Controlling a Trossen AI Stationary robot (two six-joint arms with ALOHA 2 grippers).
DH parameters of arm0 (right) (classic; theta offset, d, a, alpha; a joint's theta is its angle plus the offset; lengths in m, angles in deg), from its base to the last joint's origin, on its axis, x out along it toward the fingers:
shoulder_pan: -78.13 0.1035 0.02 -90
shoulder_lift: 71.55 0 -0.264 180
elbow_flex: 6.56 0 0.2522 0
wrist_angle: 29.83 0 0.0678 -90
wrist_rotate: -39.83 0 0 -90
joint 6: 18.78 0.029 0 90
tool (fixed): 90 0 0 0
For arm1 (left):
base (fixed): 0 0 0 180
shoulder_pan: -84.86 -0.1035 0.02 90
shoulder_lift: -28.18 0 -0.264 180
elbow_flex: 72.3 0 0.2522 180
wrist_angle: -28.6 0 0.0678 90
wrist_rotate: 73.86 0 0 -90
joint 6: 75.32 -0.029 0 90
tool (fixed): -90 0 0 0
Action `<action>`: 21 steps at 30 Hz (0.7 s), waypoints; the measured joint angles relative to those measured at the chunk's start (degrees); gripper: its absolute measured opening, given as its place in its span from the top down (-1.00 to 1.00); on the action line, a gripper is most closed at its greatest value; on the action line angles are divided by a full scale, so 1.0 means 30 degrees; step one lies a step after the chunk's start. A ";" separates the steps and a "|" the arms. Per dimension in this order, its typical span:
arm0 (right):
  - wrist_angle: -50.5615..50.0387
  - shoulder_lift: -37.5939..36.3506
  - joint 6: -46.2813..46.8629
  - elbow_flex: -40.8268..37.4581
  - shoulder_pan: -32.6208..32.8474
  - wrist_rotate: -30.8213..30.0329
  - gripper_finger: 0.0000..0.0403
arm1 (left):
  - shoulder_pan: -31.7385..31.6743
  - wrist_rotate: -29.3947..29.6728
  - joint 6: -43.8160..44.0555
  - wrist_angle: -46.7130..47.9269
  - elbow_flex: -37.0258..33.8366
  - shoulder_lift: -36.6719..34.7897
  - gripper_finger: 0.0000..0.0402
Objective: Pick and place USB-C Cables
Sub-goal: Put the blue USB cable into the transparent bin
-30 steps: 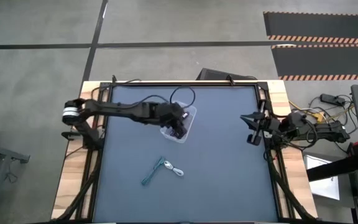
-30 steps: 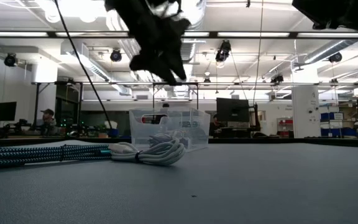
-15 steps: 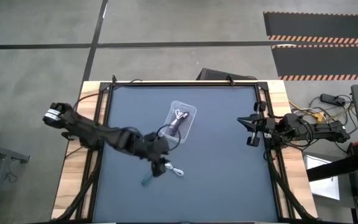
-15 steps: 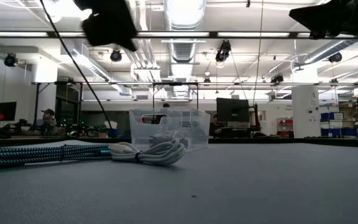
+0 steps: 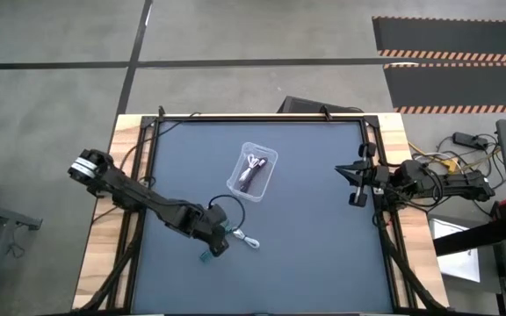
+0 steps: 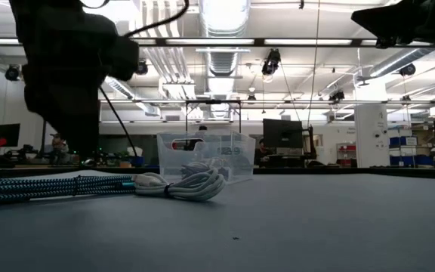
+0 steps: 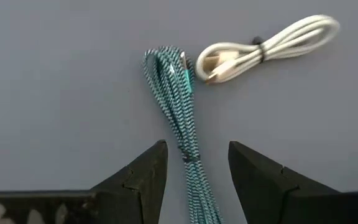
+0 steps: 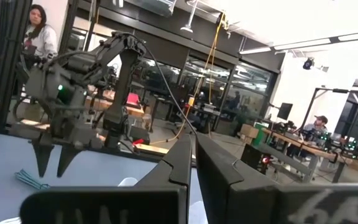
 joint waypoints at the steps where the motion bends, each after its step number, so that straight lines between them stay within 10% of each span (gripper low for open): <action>1: 0.0007 0.0000 0.0018 0.0000 0.0002 0.0000 0.94 | -0.0007 -0.0148 0.0245 -0.0010 0.0037 0.0262 0.23; 21: 0.0000 0.0007 -0.0018 0.0000 0.0002 -0.0004 0.94 | 0.0015 -0.0264 0.0918 0.0028 0.0510 0.3109 0.39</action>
